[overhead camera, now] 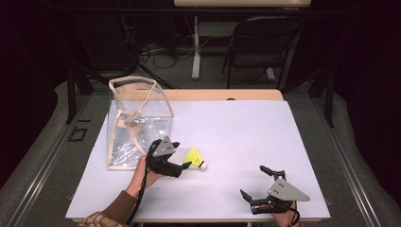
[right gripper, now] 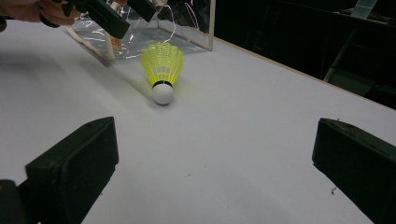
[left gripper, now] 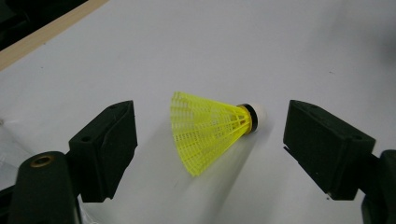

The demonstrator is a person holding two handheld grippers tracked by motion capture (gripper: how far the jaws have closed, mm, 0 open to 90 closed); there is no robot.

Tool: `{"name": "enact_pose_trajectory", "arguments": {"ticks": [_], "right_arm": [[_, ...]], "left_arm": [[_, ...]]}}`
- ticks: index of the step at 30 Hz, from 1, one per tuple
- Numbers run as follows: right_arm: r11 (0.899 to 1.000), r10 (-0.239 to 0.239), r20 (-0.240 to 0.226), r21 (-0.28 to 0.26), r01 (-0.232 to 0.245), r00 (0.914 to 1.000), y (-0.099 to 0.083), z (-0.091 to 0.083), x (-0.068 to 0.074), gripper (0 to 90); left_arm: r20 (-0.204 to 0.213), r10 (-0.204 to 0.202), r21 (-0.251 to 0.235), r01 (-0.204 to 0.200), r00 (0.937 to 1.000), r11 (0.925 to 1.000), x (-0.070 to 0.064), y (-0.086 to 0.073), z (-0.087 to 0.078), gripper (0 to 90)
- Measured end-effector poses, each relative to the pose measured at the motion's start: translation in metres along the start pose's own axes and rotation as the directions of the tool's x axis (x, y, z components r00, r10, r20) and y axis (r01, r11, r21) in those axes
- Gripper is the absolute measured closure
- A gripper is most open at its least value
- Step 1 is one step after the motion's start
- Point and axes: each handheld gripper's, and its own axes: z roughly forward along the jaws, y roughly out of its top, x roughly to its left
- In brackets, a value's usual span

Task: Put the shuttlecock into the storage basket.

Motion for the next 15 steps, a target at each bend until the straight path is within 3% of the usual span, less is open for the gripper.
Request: {"name": "enact_pose_trajectory", "arguments": {"ticks": [15], "right_arm": [[1.0, -0.001, 0.0, 0.001, 0.001, 1.0, 0.0, 0.0, 0.0, 0.0]], "left_arm": [[0.019, -0.007, 0.074, 0.006, 0.9998, 0.9972, 0.005, 0.001, 0.017, 31.0]]}}
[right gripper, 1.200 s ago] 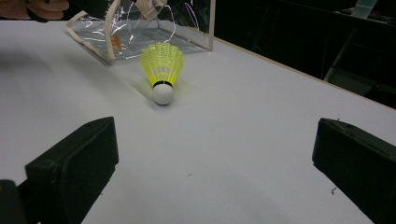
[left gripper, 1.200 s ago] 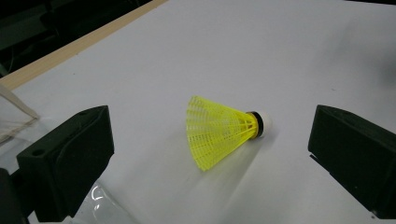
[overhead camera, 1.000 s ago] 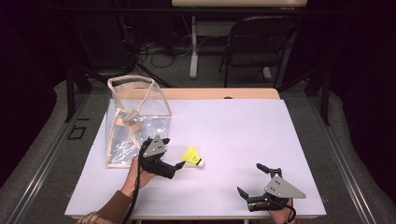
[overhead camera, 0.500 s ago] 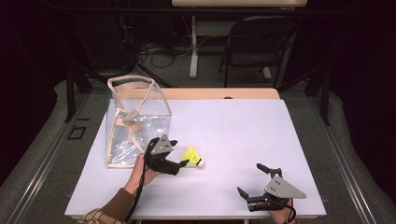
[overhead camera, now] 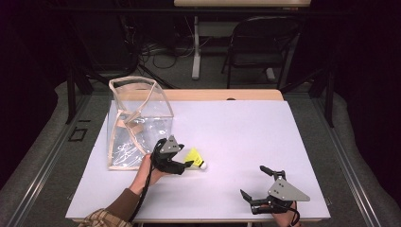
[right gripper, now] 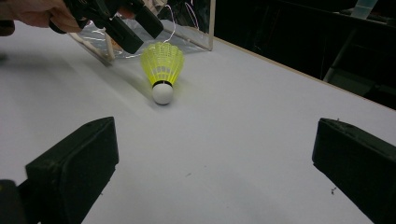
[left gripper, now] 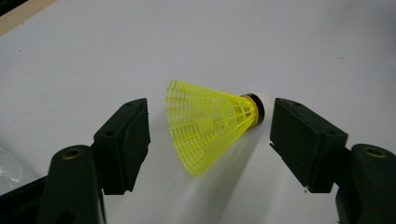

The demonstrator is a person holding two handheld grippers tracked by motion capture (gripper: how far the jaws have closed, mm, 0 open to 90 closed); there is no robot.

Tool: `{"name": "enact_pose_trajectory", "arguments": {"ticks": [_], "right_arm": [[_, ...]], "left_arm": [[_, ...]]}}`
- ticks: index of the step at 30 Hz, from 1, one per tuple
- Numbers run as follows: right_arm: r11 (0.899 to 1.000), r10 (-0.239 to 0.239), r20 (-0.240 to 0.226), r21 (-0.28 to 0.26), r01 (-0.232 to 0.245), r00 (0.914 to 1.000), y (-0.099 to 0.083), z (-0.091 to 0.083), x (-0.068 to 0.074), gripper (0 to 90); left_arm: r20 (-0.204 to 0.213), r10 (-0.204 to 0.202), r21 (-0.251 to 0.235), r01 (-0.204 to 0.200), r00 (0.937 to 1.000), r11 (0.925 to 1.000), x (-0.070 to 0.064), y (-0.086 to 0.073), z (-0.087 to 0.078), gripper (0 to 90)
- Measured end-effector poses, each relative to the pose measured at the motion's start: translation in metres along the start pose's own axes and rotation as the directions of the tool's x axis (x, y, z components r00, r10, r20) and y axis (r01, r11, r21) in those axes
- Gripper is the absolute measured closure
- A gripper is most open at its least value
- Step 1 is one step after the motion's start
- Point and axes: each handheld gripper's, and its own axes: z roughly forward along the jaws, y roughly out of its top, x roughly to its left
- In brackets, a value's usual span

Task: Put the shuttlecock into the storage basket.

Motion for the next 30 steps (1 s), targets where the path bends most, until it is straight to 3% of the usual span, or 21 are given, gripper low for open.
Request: {"name": "enact_pose_trajectory", "arguments": {"ticks": [19, 30], "right_arm": [[1.0, -0.003, 0.002, 0.005, 0.003, 1.0, 0.0, 0.0, 0.0, 0.0], [1.0, -0.005, 0.003, 0.006, 0.005, 1.0, 0.0, 0.0, 0.0, 0.1]], "left_arm": [[0.047, 0.003, 0.048, -0.006, 0.9989, 0.9988, 0.005, -0.002, 0.013, 51.6], [0.071, 0.017, 0.04, -0.02, 0.9973, 0.999, 0.007, -0.003, 0.013, 64.6]]}}
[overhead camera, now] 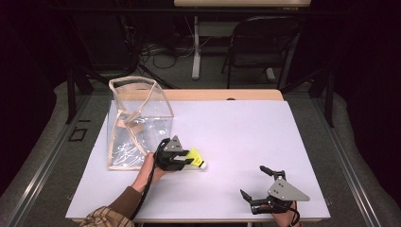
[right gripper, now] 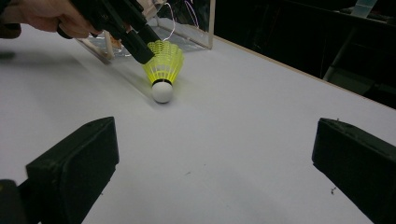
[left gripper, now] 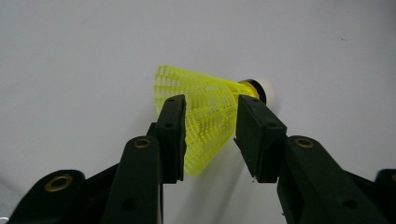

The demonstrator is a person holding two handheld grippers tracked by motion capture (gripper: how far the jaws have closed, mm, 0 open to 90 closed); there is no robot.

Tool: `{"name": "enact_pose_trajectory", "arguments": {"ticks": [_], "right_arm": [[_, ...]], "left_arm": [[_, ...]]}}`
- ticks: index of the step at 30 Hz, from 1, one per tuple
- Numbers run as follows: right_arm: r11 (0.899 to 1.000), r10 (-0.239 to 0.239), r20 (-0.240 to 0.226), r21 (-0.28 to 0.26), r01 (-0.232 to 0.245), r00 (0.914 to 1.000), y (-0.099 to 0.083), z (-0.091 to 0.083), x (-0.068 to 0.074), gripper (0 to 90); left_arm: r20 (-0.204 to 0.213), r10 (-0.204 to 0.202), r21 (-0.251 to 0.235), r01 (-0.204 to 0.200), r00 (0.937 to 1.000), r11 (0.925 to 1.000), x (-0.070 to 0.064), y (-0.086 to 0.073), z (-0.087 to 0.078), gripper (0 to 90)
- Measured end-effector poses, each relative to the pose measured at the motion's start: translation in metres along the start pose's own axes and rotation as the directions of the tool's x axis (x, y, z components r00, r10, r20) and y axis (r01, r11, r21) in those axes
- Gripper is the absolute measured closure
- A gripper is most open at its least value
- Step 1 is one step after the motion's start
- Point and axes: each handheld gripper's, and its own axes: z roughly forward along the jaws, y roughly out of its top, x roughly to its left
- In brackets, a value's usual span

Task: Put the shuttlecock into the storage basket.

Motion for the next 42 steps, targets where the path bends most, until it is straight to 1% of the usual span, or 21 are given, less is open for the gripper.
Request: {"name": "enact_pose_trajectory", "arguments": {"ticks": [1, 5, 6, 7, 8, 11, 15, 21, 24, 25, 26, 34, 40, 42], "right_arm": [[1.0, 0.0, 0.0, 0.001, 0.0, 1.0, 0.0, 0.0, 0.0, 0.1], [1.0, 0.0, -0.001, 0.002, 0.0, 1.0, 0.0, 0.0, 0.0, 0.1], [1.0, 0.002, -0.001, 0.003, -0.002, 1.0, 0.0, 0.0, 0.0, 0.1], [1.0, 0.001, -0.001, 0.003, -0.001, 1.0, 0.0, 0.0, 0.0, 0.1], [1.0, 0.001, -0.001, 0.003, -0.001, 1.0, 0.0, 0.0, 0.0, 0.1], [1.0, 0.0, -0.001, 0.004, 0.0, 1.0, 0.0, 0.0, 0.0, 0.1], [1.0, 0.0, -0.001, 0.005, 0.0, 1.0, 0.0, 0.0, 0.0, 0.1], [1.0, 0.0, -0.002, 0.007, 0.0, 1.0, 0.0, 0.0, 0.0, 0.1], [1.0, 0.0, -0.002, 0.007, 0.0, 1.0, 0.0, 0.0, 0.0, 0.2], [1.0, 0.0, -0.002, 0.007, 0.0, 1.0, 0.0, 0.0, 0.0, 0.2], [1.0, 0.0, -0.002, 0.007, 0.0, 1.0, 0.0, 0.0, 0.0, 0.2], [1.0, 0.003, -0.003, 0.007, -0.003, 1.0, 0.0, 0.001, 0.0, 0.2], [1.0, 0.002, -0.002, 0.007, -0.002, 1.0, 0.0, 0.0, 0.0, 0.2], [1.0, 0.002, -0.002, 0.007, -0.002, 1.0, 0.0, 0.0, 0.0, 0.2]], "left_arm": [[0.001, -0.003, -0.003, 0.003, 1.0, 1.0, 0.0, 0.0, 0.0, 65.5], [0.011, 0.005, -0.009, -0.005, 0.9999, 0.9999, 0.0, 0.0, -0.001, 68.6], [0.013, 0.0, -0.014, 0.001, 0.9999, 0.9999, 0.001, 0.0, -0.002, 69.0], [0.025, 0.0, -0.016, 0.0, 0.9997, 0.9999, 0.001, 0.0, -0.002, 70.0], [0.027, 0.008, -0.013, -0.008, 0.9996, 0.9999, 0.001, 0.0, -0.002, 70.6], [0.033, 0.008, -0.021, -0.008, 0.9994, 0.9997, 0.0, 0.0, -0.002, 72.8], [0.037, 0.023, -0.026, -0.022, 0.9991, 0.9994, 0.0, 0.001, -0.004, 77.1], [0.056, 0.05, -0.034, -0.048, 0.9972, 0.9982, 0.0, 0.003, -0.007, 83.4], [0.067, 0.067, -0.034, -0.065, 0.9955, 0.9973, -0.002, 0.004, -0.008, 85.9], [0.077, 0.072, -0.036, -0.069, 0.9944, 0.997, -0.002, 0.004, -0.008, 86.8], [0.078, 0.082, -0.034, -0.08, 0.9935, 0.9963, -0.003, 0.005, -0.008, 87.5], [0.107, 0.123, -0.028, -0.121, 0.9866, 0.9923, -0.006, 0.007, -0.009, 89.4], [0.107, 0.141, -0.029, -0.139, 0.9842, 0.9899, -0.009, 0.008, -0.011, 89.6], [0.104, 0.142, -0.033, -0.14, 0.9843, 0.9896, -0.01, 0.008, -0.012, 89.6]]}}
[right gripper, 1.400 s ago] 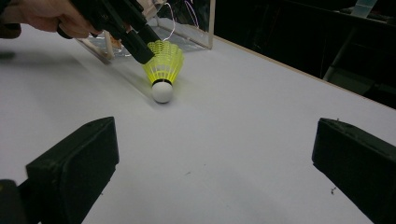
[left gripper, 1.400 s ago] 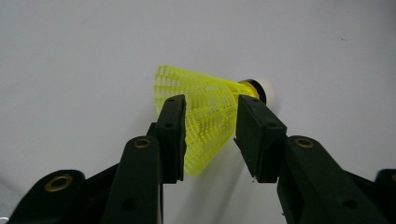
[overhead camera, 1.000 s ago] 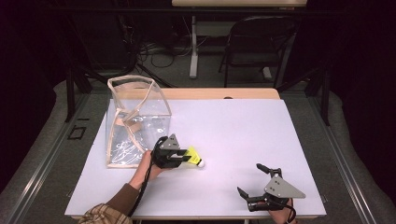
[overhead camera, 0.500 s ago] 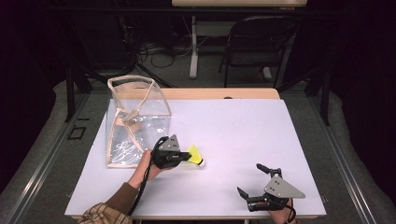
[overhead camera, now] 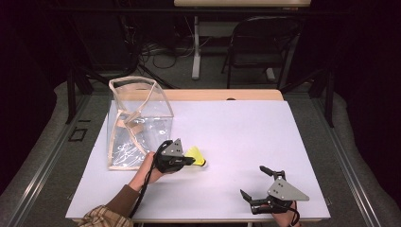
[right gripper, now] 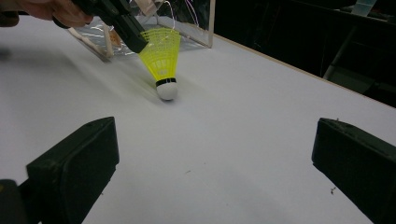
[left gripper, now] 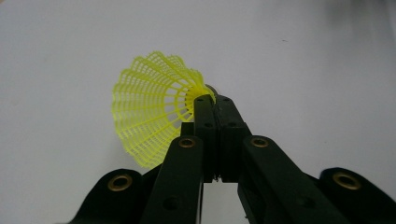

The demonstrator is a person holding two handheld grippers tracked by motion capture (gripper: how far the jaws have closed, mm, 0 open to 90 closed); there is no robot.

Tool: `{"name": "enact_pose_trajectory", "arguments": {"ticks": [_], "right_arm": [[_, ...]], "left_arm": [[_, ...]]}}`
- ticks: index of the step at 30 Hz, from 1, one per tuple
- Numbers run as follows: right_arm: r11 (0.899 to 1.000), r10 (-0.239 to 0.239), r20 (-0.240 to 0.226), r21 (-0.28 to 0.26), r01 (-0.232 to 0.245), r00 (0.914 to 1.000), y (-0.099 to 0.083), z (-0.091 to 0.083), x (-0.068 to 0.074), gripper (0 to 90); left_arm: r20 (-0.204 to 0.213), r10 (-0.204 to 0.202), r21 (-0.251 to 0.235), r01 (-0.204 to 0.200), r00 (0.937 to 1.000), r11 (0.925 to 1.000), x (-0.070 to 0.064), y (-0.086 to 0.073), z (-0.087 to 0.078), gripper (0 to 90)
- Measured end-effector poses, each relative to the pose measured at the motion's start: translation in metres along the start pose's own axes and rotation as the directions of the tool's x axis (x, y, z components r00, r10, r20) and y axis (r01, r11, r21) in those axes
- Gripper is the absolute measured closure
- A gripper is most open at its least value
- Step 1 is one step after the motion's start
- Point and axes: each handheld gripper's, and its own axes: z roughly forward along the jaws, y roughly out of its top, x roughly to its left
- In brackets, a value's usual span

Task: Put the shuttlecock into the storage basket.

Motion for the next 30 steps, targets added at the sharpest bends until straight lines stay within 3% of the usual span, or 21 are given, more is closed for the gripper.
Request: {"name": "enact_pose_trajectory", "arguments": {"ticks": [16, 30], "right_arm": [[1.0, -0.001, 0.001, 0.002, 0.001, 1.0, 0.0, 0.0, 0.0, 0.2], [1.0, 0.0, 0.002, 0.003, 0.0, 1.0, 0.0, 0.0, 0.0, 0.3]], "left_arm": [[-0.019, 0.027, -0.023, -0.027, 0.9995, 0.9994, -0.006, 0.004, -0.006, 89.6], [-0.04, 0.019, -0.055, -0.021, 0.999, 0.9983, -0.008, 0.008, -0.014, 89.6]]}}
